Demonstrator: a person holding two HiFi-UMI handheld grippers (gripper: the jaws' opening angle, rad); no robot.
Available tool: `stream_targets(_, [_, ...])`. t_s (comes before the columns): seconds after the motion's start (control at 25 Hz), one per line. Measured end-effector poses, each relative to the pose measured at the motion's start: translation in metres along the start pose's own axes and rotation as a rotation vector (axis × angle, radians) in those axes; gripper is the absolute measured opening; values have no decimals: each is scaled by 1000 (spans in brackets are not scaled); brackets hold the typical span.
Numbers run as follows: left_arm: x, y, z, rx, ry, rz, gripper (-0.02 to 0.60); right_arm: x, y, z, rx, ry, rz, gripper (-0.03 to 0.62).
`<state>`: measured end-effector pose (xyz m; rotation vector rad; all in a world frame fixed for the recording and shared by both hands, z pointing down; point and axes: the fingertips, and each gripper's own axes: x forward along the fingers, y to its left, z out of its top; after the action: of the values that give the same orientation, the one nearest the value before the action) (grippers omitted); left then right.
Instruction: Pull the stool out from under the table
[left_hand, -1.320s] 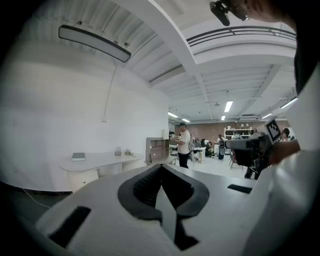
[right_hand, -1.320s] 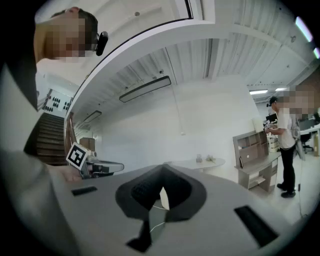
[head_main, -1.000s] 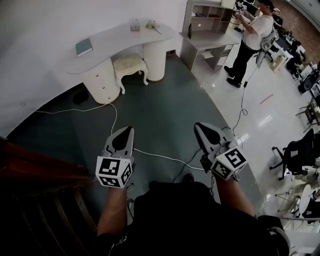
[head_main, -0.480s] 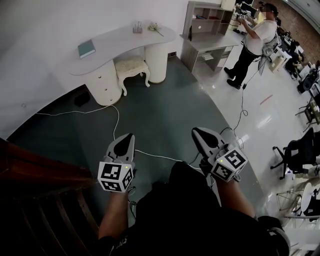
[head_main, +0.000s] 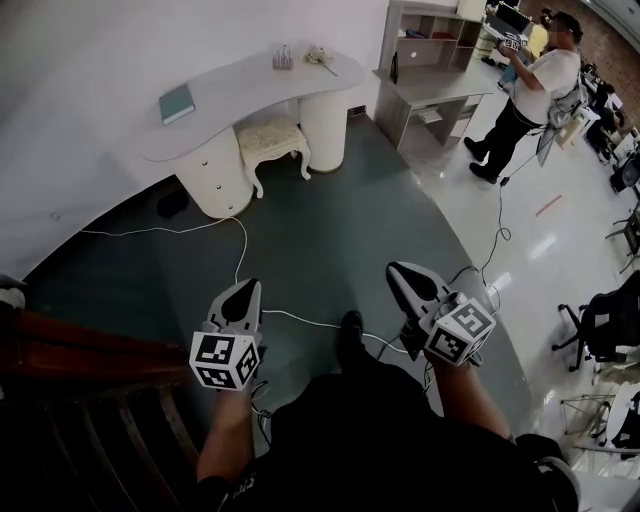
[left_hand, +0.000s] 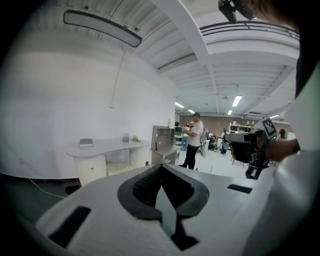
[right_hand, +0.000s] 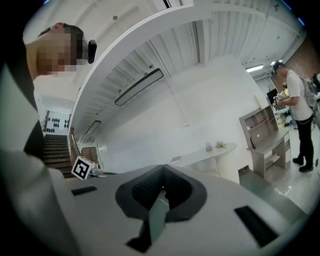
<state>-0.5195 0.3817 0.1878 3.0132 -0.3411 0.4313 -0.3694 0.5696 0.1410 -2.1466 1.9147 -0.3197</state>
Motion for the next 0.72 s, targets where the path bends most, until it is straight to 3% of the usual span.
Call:
stream_targets(0.36, [116, 19, 47, 20, 19, 19, 9, 83, -111, 23, 53, -13, 61, 3])
stream_targets(0.72, [211, 21, 90, 14, 4, 20, 9, 120, -185, 50, 44, 4, 107, 3])
